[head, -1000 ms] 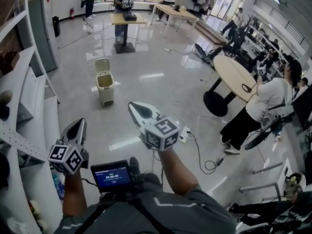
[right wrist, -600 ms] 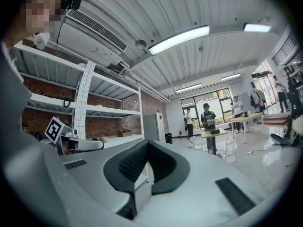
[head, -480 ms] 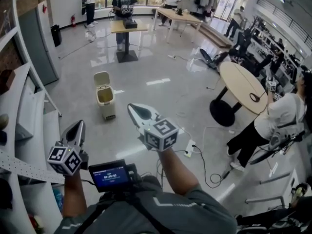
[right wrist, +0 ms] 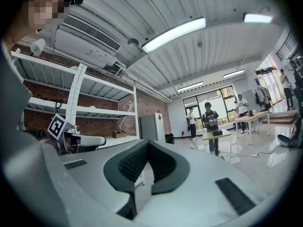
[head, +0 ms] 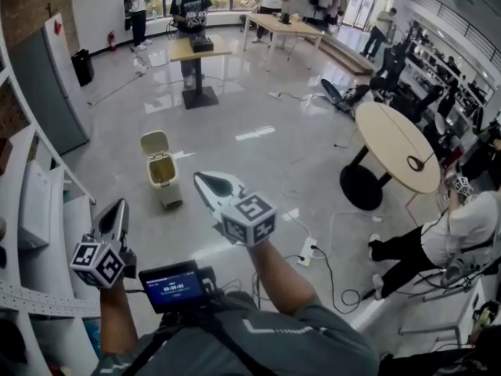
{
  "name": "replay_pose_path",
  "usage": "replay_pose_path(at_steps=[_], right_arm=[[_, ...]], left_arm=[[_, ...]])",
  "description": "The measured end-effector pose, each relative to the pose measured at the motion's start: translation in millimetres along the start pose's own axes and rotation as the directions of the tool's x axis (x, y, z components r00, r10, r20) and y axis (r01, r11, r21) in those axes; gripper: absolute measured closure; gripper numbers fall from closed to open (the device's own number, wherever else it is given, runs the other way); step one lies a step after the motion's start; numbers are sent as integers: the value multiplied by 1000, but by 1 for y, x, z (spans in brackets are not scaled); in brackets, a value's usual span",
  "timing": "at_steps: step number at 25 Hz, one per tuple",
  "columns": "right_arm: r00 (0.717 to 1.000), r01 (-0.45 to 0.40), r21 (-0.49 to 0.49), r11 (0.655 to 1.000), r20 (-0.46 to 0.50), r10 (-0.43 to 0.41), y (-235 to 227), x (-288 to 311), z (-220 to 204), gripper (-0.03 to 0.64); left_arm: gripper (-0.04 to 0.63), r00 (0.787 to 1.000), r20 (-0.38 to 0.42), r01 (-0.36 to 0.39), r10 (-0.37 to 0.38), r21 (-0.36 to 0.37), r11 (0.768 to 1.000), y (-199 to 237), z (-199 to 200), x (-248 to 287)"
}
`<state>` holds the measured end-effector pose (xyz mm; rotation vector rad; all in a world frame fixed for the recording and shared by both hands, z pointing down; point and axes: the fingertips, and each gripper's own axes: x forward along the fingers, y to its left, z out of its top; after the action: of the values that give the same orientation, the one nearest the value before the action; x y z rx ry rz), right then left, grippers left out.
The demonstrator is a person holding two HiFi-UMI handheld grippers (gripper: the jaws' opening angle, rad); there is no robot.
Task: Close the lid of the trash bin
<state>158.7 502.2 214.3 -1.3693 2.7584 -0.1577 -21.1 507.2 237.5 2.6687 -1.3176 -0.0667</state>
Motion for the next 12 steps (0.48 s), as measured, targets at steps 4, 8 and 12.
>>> replay_pose_path(at_steps=[4, 8, 12], right_arm=[[1000, -11, 17, 1000, -18, 12, -17, 22, -7, 606], [1000, 2, 33, 999, -23, -1, -34, 40, -6, 606], [1000, 10, 19, 1000, -14, -9, -49, 72, -1, 606]], left_arm=[[597, 1000, -19, -3, 2, -5, 1000, 16, 1, 24], [597, 999, -40, 23, -24, -15, 1000, 28, -4, 54], [597, 998, -39, 53, -53, -8, 999, 54, 2, 84]])
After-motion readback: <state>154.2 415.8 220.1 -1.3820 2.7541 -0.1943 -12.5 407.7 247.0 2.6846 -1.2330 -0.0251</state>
